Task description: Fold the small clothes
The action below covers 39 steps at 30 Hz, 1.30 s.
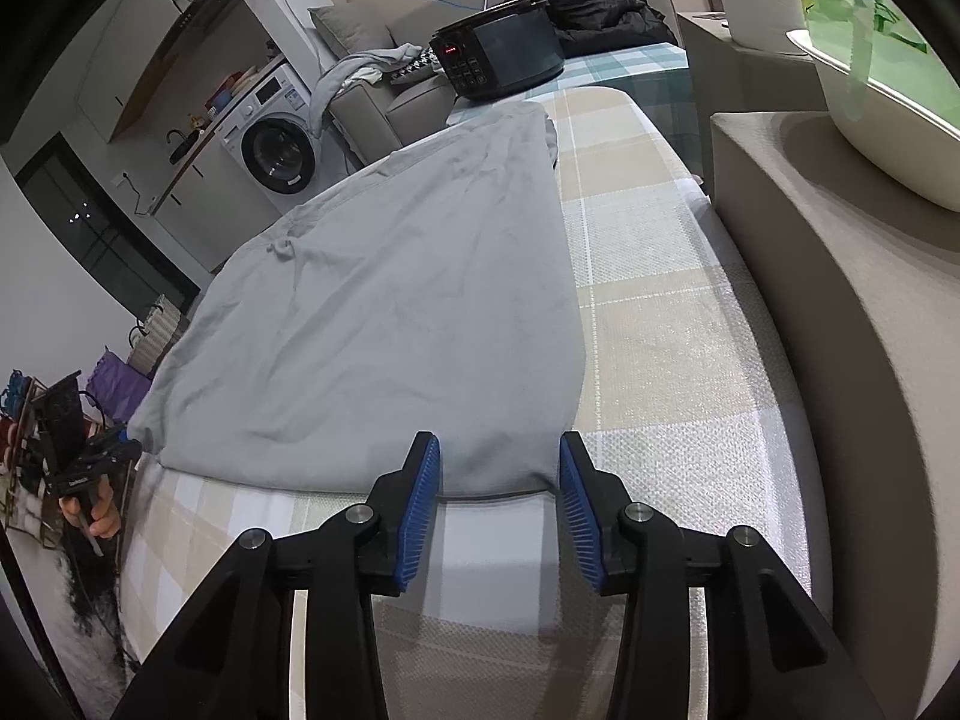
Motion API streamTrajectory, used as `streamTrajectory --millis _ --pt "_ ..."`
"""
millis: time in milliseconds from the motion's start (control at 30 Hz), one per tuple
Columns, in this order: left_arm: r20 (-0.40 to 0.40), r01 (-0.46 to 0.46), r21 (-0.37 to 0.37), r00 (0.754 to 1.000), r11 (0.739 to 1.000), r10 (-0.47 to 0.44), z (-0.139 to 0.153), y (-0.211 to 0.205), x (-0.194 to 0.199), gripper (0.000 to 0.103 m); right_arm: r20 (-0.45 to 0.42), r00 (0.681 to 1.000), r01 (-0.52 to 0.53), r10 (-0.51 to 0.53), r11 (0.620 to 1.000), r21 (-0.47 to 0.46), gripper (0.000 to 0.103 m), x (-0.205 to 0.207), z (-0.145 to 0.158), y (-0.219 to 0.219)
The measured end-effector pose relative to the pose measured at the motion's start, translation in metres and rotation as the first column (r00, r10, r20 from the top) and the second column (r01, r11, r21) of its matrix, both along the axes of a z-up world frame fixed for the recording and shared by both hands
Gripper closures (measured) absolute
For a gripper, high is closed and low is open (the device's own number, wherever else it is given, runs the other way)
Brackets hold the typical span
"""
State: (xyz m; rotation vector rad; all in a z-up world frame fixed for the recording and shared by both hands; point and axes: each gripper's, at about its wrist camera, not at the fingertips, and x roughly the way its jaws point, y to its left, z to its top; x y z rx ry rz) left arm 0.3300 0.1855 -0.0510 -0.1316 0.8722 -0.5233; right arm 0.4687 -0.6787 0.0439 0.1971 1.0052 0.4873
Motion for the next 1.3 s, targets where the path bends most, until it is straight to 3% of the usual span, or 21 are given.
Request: streamTrajectory --millis 100,267,367,567,667,733,800,900,1000,1100,1167,1233,1300 --pt "-0.021 0.005 -0.026 1.0 1.0 -0.005 -0.003 0.005 0.002 0.055 -0.005 1.0 0.0 0.0 1.0 -0.009 0.061 0.001 0.002 0.002" --pt "-0.13 -0.011 0.032 0.991 0.999 0.015 -0.014 0.023 0.0 0.055 -0.003 1.0 0.0 0.0 1.0 0.008 0.061 0.001 0.001 0.0" --pt "-0.169 -0.006 -0.008 0.986 1.0 0.005 -0.018 0.034 -0.005 0.055 -0.008 1.0 -0.001 0.002 1.0 0.021 0.061 0.002 0.0 -0.003" --pt "-0.109 -0.003 -0.014 0.994 1.0 0.002 -0.007 0.034 -0.018 0.055 -0.008 1.0 -0.006 0.006 1.0 0.016 0.06 0.002 0.001 -0.003" --pt "-0.109 -0.028 0.026 0.994 0.999 0.03 -0.012 0.03 -0.013 0.055 -0.009 1.0 -0.006 0.006 1.0 0.017 0.06 0.002 0.001 -0.003" --pt "-0.14 -0.055 0.031 0.988 0.998 0.059 -0.019 0.034 -0.009 0.058 -0.011 1.0 -0.004 0.004 1.0 0.02 0.06 0.002 0.0 -0.002" --pt "-0.145 -0.092 -0.012 0.985 0.996 0.089 -0.02 0.043 -0.011 0.075 -0.008 1.0 -0.008 0.008 1.0 0.019 0.06 0.001 0.0 -0.002" --pt "-0.226 -0.221 -0.089 0.954 0.971 0.197 -0.028 0.071 -0.019 0.096 -0.009 1.0 -0.012 0.012 1.0 0.018 0.059 0.002 0.0 -0.001" --pt "-0.254 -0.302 -0.151 0.932 0.941 0.258 -0.031 0.088 -0.031 0.101 -0.011 1.0 -0.012 0.012 1.0 0.021 0.059 0.002 0.001 -0.001" --pt "-0.269 -0.385 -0.084 0.897 0.919 0.351 -0.032 0.099 -0.042 0.103 -0.005 1.0 -0.015 0.015 1.0 0.016 0.059 0.001 0.0 -0.001" --pt "-0.28 -0.437 -0.085 0.873 0.895 0.4 -0.032 0.112 -0.053 0.103 -0.007 1.0 -0.013 0.013 1.0 0.019 0.059 -0.001 0.0 -0.002" --pt "-0.262 -0.457 -0.103 0.869 0.883 0.419 -0.028 0.117 -0.06 0.103 -0.006 1.0 -0.01 0.01 1.0 0.022 0.059 -0.001 0.0 -0.002" --pt "-0.213 -0.446 -0.174 0.887 0.878 0.409 -0.017 0.117 -0.07 0.1 -0.006 1.0 -0.008 0.008 1.0 0.022 0.059 -0.002 0.0 -0.002"
